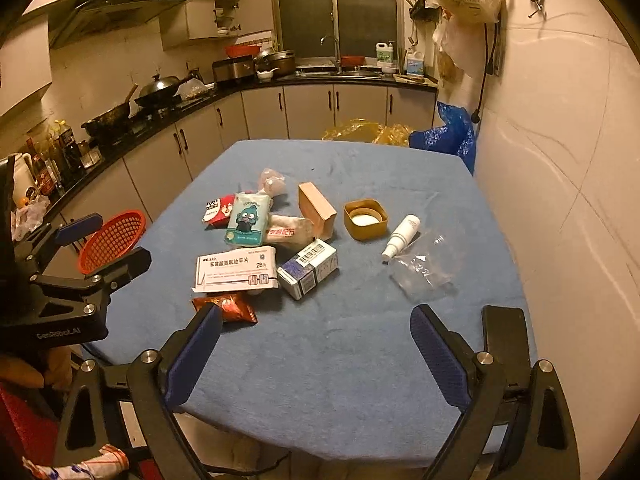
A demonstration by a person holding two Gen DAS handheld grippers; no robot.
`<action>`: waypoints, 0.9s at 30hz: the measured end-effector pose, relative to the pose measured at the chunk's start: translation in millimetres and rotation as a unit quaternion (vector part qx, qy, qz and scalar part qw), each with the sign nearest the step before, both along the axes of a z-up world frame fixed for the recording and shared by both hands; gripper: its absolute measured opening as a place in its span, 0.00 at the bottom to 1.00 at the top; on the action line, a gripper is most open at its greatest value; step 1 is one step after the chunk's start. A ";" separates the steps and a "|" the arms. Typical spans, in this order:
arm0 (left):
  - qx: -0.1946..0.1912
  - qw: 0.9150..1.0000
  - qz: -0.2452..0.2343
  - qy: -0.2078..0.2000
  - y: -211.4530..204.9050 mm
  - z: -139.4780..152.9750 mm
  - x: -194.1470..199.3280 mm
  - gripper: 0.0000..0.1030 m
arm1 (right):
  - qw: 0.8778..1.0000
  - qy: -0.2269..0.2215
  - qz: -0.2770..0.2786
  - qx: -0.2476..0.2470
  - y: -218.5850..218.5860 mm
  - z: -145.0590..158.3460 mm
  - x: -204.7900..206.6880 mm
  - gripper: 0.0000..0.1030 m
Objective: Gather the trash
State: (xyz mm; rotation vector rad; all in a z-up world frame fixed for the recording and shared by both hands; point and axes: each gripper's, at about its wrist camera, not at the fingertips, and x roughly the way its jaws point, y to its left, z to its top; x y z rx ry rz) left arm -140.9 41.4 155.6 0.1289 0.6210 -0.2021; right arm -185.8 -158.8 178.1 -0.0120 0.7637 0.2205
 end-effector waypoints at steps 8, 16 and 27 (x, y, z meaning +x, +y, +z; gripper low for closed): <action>0.002 1.000 -0.010 0.003 5.4 -0.1 -2.3 1.00 | 1.000 -0.002 -0.007 0.001 -1.1 -2.0 -4.9 0.95; 0.003 1.000 -0.016 0.013 1.9 -4.0 2.1 1.00 | 1.000 0.001 -0.018 0.008 -6.9 -5.8 -2.4 0.95; 0.005 1.000 -0.010 0.013 2.6 -4.0 3.9 1.00 | 1.000 0.002 -0.007 0.009 -5.0 -6.9 3.1 0.95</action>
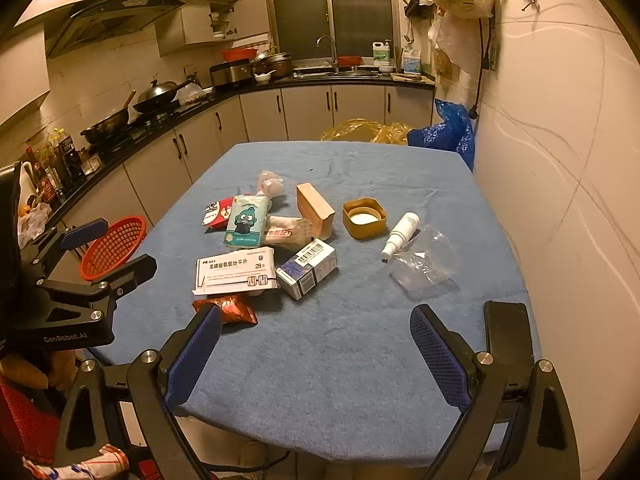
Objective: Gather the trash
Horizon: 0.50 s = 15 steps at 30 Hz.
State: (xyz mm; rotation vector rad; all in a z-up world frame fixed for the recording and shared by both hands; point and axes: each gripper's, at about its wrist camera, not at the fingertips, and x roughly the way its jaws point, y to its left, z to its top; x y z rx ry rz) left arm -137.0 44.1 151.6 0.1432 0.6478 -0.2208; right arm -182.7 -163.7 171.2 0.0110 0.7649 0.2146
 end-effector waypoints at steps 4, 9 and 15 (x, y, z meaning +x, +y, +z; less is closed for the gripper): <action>0.000 1.000 0.004 0.003 0.1 -1.4 1.0 1.00 | 1.000 0.003 0.002 0.003 0.1 -0.8 3.4 0.95; 0.002 1.000 0.008 0.008 -0.4 -3.7 2.2 1.00 | 1.000 0.011 0.004 0.008 -1.6 -5.0 8.5 0.95; 0.003 1.000 0.014 0.021 -0.2 -7.8 5.8 1.00 | 1.000 0.015 0.003 0.017 -5.8 -8.0 13.9 0.95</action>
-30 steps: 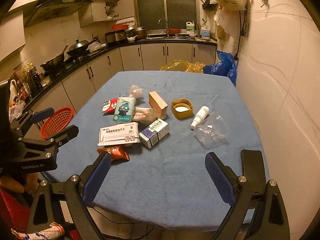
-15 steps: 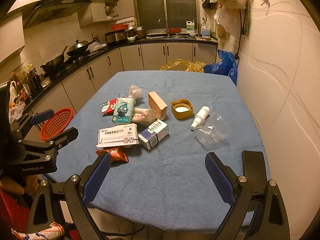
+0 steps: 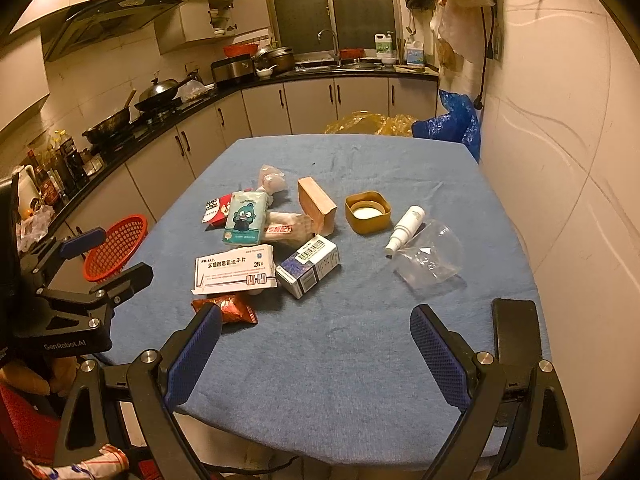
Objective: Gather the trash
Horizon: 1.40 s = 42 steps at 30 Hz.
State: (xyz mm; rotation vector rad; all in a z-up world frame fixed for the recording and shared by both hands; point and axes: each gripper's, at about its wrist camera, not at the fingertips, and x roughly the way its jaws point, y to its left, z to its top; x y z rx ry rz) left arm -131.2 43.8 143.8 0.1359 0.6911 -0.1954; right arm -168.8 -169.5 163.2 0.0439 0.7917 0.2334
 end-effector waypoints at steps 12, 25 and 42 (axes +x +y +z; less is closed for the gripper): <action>0.007 1.000 0.015 0.014 -4.7 -4.9 9.6 1.00 | 1.000 0.009 0.004 0.015 -10.8 -4.6 16.6 0.95; -0.011 0.993 -0.006 0.117 0.3 -78.0 31.9 1.00 | 0.999 0.029 0.006 0.016 -33.6 -10.5 36.7 0.95; 0.056 0.989 -0.017 0.139 -46.0 -126.8 75.1 0.84 | 0.998 0.050 -0.036 0.024 -103.9 -19.1 70.6 0.95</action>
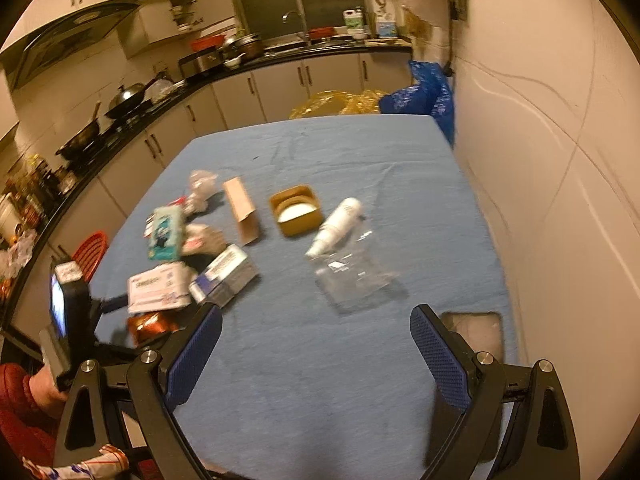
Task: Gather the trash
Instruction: 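Grasp the red snack bag with the left tool while the right tool approaches the clear plastic cup, then grasp the clear plastic cup with the right tool while the left tool lifts the bag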
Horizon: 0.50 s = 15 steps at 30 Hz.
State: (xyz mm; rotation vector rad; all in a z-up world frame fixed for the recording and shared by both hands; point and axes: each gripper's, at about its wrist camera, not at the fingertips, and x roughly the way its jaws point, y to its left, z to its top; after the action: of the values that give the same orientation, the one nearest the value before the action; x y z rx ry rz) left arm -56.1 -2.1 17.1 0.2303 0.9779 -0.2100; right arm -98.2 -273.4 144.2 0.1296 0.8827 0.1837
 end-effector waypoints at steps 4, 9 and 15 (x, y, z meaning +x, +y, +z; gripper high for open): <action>-0.018 1.000 -0.004 0.013 -6.2 -0.6 -2.1 0.60 | 1.000 0.015 0.016 0.008 -16.5 -7.6 28.9 0.82; -0.048 0.998 -0.013 0.036 -7.1 -1.0 -4.4 0.38 | 0.997 0.050 0.063 0.018 -23.6 -30.0 69.4 0.54; -0.054 0.998 -0.010 0.041 -4.6 -0.7 -3.1 0.36 | 0.992 0.070 0.109 -0.010 -11.9 -56.2 111.7 0.47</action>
State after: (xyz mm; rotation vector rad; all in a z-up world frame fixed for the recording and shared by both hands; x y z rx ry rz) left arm -59.2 -6.8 16.4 0.1340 1.0437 -0.2919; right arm 13.5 -285.3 88.0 0.0281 1.0374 0.3728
